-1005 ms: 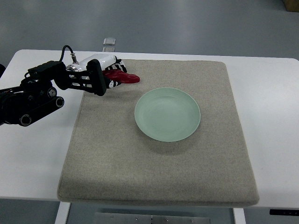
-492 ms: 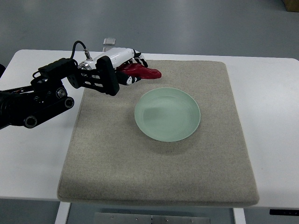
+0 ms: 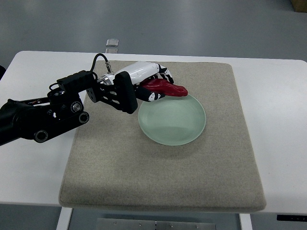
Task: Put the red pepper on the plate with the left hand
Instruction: 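Carry the held pepper with the left hand over the green plate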
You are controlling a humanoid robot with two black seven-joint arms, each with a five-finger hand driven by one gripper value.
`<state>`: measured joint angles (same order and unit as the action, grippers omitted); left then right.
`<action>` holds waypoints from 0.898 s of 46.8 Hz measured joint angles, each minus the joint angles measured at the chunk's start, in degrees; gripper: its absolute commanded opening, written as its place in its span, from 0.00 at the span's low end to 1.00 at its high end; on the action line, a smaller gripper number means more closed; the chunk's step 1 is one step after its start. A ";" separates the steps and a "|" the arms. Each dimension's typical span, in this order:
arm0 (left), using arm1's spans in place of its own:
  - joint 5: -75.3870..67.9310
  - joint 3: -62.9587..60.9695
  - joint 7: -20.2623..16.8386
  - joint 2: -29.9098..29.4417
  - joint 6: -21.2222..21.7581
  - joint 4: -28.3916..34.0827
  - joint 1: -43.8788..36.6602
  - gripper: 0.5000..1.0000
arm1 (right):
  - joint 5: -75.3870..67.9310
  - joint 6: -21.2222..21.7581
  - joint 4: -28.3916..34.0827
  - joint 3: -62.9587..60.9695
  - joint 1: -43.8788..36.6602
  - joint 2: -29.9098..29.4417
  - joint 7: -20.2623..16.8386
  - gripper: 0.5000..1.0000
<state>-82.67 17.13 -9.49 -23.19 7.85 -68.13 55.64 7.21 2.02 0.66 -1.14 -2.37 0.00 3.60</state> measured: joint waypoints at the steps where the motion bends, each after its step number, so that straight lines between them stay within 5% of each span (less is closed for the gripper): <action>1: -0.06 -0.09 0.00 0.05 -0.13 -0.25 0.00 0.00 | 0.00 0.00 -0.01 0.00 -0.01 0.00 0.00 0.86; 31: -0.39 -4.03 -0.01 2.13 -0.57 -1.15 -1.01 0.00 | 0.00 0.00 0.03 0.00 0.00 0.00 0.00 0.86; 42: -0.29 -4.03 -0.01 2.13 -0.37 -1.04 -1.40 0.49 | 0.00 0.00 0.01 0.00 0.00 0.00 0.00 0.86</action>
<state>-82.96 13.09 -9.50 -21.06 7.48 -69.17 54.24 7.21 2.02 0.67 -1.14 -2.37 0.00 3.60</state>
